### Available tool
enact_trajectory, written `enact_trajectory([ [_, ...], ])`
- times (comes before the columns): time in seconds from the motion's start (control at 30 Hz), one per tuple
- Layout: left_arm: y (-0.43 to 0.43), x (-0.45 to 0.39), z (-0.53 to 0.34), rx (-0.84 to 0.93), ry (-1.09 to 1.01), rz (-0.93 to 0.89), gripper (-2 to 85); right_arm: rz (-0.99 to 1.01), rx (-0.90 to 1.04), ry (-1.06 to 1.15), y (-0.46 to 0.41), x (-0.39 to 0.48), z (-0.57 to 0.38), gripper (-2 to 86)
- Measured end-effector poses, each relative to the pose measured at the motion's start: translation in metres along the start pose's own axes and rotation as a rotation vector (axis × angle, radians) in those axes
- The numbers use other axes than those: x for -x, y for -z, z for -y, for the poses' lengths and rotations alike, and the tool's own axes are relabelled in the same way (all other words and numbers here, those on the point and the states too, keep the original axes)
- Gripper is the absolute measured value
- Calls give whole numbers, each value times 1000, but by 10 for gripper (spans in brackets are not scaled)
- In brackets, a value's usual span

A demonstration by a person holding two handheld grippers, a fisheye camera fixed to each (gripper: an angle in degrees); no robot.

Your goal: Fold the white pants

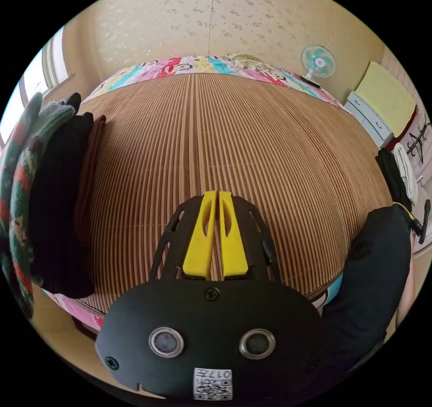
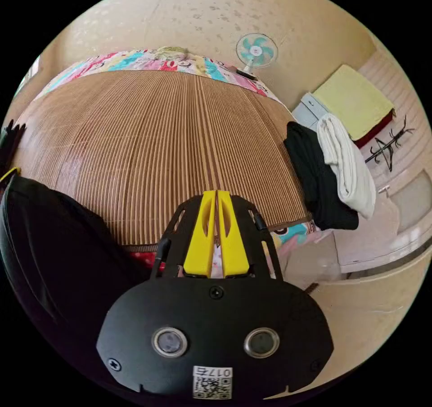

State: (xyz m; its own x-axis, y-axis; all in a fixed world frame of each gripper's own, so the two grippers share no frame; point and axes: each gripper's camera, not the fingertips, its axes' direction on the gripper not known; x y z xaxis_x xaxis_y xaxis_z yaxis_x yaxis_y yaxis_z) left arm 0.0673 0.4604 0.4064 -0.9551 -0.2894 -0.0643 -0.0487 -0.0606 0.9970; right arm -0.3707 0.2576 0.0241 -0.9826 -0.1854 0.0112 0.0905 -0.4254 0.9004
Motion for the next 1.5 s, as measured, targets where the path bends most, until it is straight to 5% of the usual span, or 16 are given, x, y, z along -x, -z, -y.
enact_trajectory([
  [0.1, -3, -3, -6, -3, -9, 22, -7, 172, -67, -215, 5, -70, -24, 19],
  [0.33, -10, 14, -17, -18, 8, -59, -9, 37, -241, -541, 47, -232, -10, 130],
  [0.57, -22, 73, -24, -5, 154, -329, -6, 16, 43, -543, 3, -313, 51, 79],
  [0.77, -30, 95, -27, 6, 196, -408, -7, 6, -160, -391, 85, -265, 177, 29],
  [0.87, -28, 94, -26, 7, 181, -373, -7, 184, -259, -215, 131, -208, 243, 26],
  [1.03, -29, 102, -27, 1, 182, -384, -7, 767, -418, 239, 189, -76, 277, 43],
  [1.17, -30, 111, -27, -3, 188, -405, -8, 1007, -268, 549, 172, 20, 253, 63],
  [1.3, -30, 117, -26, -10, 186, -427, -10, 1133, -119, 454, 110, 44, 211, 61],
  [1.5, -34, 133, -24, -17, 211, -490, -10, 816, -34, -103, 8, -71, 144, 96],
])
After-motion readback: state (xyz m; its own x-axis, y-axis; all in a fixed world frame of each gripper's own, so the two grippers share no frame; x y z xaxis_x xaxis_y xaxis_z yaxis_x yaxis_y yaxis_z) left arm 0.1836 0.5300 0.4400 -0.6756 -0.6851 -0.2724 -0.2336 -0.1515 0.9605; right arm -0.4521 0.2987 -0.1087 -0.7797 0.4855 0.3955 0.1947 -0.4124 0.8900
